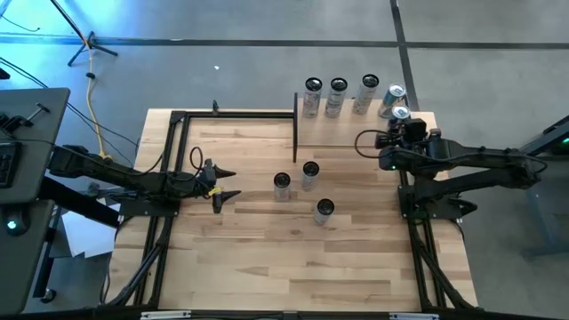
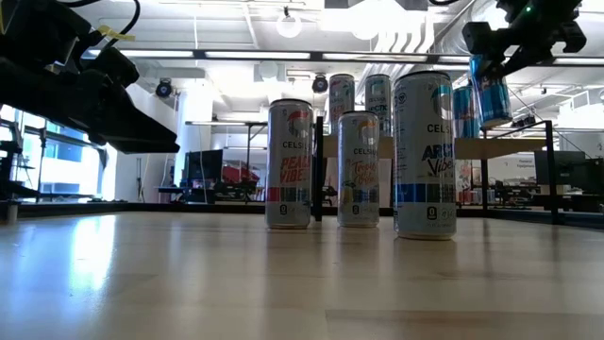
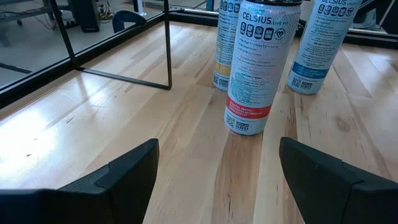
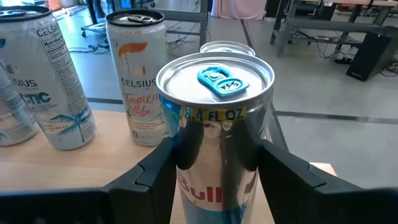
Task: Place canned beverage on shelf
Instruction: Put the blue soda can on the shelf aligned with the blue soda can
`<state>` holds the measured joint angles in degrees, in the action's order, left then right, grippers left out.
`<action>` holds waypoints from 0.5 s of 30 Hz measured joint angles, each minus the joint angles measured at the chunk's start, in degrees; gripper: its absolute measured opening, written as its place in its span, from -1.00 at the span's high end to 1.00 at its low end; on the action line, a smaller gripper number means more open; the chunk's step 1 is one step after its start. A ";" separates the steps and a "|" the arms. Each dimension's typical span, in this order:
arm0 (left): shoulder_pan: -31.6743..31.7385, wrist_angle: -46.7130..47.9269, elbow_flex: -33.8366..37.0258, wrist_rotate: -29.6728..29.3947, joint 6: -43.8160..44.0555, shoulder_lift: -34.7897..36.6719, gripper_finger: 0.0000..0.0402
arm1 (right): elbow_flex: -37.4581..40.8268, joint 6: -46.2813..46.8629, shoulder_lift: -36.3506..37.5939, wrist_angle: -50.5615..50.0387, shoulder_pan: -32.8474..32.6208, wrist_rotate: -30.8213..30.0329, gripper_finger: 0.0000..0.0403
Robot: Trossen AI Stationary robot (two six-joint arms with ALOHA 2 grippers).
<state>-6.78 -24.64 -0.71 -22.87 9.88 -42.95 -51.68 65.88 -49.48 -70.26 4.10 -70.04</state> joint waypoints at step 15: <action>0.00 0.00 0.00 -0.02 0.00 -0.01 -0.52 | 8.45 -2.42 4.39 9.54 -0.02 -3.21 0.06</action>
<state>-6.78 -24.64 -0.71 -22.90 9.88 -42.96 -43.23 63.46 -45.09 -60.72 4.08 -73.25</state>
